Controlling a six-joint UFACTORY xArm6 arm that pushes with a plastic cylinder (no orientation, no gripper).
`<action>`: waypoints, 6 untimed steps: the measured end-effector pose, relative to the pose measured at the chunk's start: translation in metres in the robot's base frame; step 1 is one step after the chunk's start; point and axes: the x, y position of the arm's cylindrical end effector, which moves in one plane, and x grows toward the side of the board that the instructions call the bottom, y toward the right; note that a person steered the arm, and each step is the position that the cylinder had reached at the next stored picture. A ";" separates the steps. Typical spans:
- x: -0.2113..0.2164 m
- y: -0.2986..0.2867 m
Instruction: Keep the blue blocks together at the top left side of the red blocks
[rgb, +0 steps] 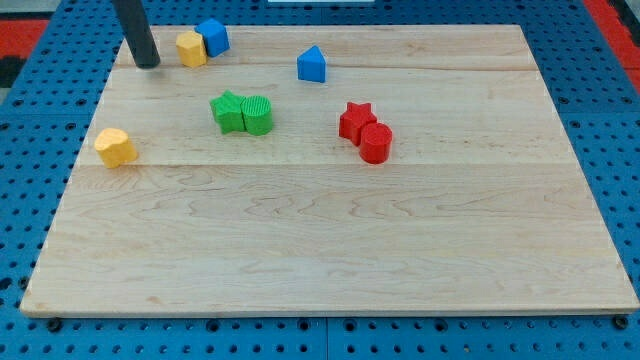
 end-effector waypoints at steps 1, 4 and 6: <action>-0.039 0.027; -0.011 0.085; -0.006 0.139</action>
